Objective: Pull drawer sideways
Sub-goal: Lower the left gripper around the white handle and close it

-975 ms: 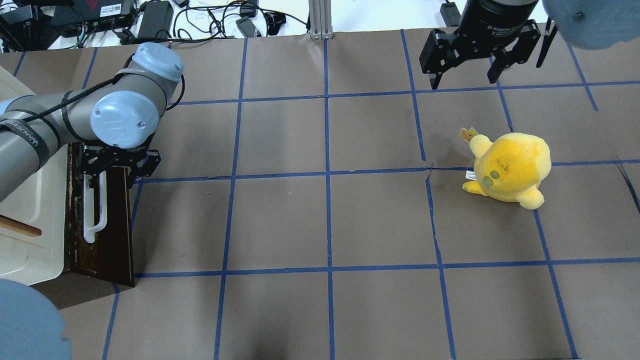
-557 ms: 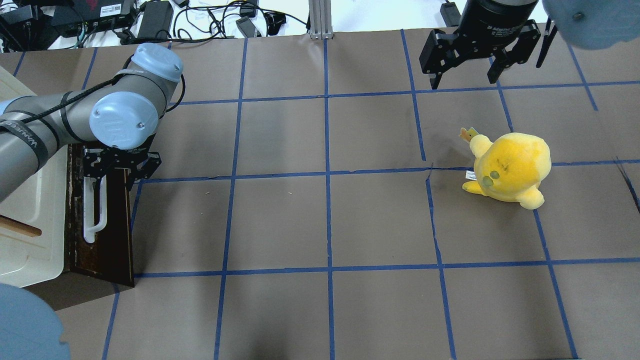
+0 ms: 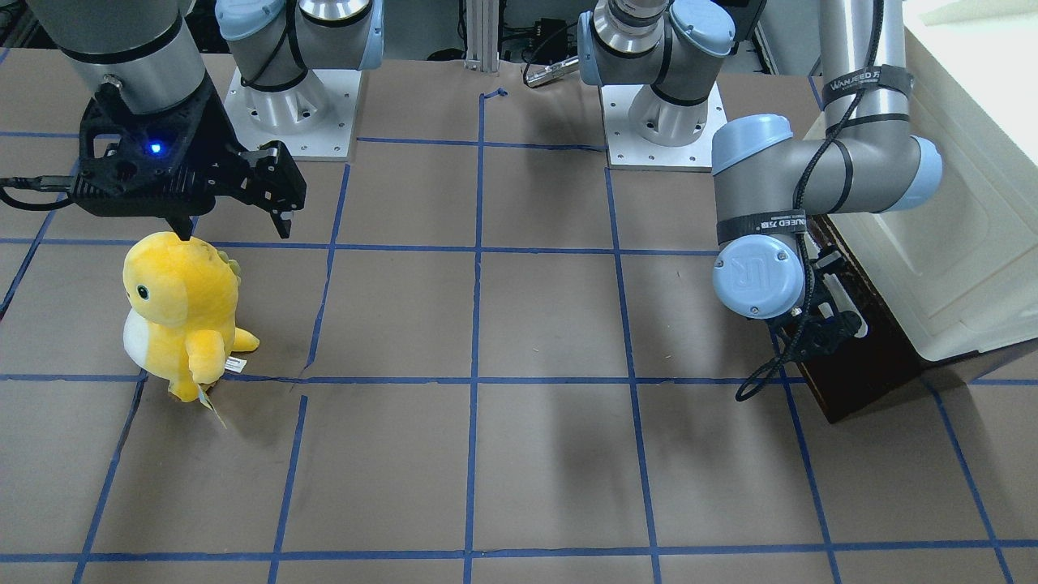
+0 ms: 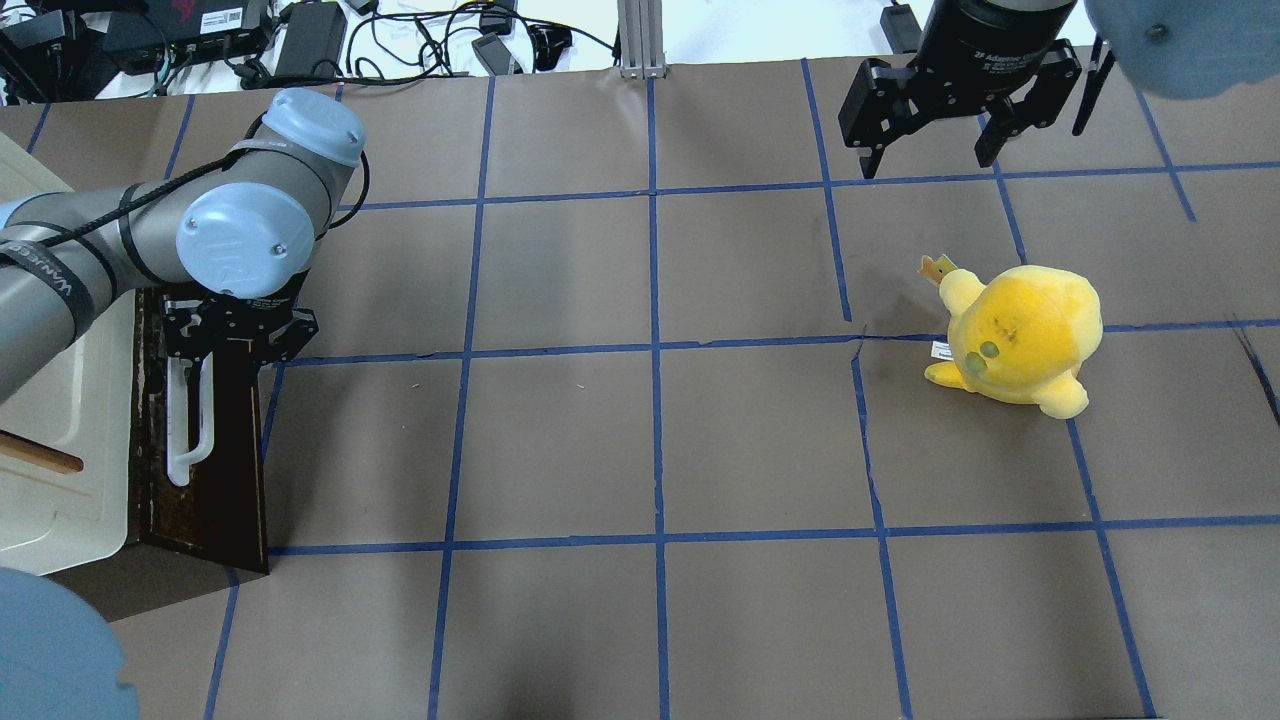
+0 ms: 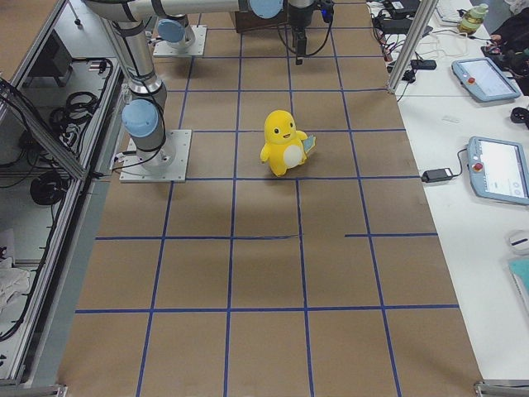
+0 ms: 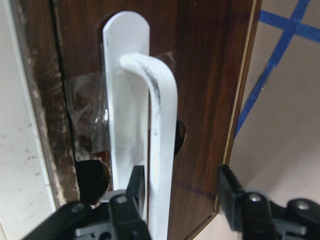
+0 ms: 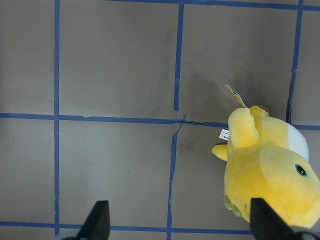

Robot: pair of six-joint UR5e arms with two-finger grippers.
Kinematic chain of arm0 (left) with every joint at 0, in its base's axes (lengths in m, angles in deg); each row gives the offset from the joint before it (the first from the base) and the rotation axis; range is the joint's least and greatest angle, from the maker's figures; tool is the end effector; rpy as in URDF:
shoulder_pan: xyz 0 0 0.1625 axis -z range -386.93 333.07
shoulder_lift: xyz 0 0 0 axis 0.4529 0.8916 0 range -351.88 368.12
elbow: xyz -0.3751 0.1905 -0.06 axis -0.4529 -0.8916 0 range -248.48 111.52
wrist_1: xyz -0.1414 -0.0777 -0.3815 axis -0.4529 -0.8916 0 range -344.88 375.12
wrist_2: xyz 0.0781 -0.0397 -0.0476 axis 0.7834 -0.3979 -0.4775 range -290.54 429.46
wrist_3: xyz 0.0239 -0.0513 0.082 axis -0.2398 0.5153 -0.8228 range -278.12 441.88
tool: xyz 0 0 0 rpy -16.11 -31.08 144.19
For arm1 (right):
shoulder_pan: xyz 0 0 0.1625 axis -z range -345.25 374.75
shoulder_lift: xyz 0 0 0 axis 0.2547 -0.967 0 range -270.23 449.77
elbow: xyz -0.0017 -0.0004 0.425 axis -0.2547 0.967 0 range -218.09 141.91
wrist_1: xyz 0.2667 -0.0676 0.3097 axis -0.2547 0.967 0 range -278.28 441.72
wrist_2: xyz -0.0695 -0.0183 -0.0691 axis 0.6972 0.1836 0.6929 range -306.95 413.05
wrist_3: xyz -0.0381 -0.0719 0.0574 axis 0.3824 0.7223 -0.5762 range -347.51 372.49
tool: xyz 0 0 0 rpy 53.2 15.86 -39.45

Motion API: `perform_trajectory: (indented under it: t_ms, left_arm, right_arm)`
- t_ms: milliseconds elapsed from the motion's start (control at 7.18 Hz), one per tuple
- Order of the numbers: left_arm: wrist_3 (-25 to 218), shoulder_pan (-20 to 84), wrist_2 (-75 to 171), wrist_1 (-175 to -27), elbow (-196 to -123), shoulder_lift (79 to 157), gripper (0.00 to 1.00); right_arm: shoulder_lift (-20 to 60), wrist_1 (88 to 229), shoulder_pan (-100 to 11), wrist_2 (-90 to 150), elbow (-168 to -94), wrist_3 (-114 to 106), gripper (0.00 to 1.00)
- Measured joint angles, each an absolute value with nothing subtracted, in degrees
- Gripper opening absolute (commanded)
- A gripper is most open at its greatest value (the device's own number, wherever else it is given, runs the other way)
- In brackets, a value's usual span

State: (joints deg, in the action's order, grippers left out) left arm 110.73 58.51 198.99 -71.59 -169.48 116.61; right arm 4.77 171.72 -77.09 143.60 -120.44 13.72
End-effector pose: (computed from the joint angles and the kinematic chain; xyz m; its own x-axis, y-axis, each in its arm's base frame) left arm -0.0275 -0.5355 0.2595 -0.6586 -0.2400 -0.7132 -0.4442 0.8890 0.1111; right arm 0.1494 -0.5285 0.5091 -0.9985 -0.0531 0.0106 -0.0536 0.9975 -0.0459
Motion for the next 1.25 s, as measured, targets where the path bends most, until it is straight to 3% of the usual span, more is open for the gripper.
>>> perform_trajectory:
  t_ms: [139,279,557,836,1254]
  left_arm:
    - [110.7,58.5,199.0,-71.6,-169.5,116.6,0.44]
    - [110.7,58.5,199.0,-71.6,-169.5,116.4,0.3]
    - [110.7,58.5,199.1,-72.4,-169.5,116.1,0.28]
    - [110.7,58.6,199.2,-73.5,-169.4,115.5,0.16]
    - [110.9,58.6,199.2,-73.9,-169.2,115.2,0.16]
  right_arm:
    - [4.8,171.7,-77.1,143.6,-120.4,13.7,1.0]
    - [4.8,171.7,-77.1,143.6,-120.4,13.8,1.0]
    - [4.8,171.7,-77.1,143.6,-120.4,13.7,1.0]
    - [4.8,171.7,-77.1,143.6,-120.4,13.8,1.0]
    - [4.8,171.7,-77.1,143.6,-120.4,13.7,1.0]
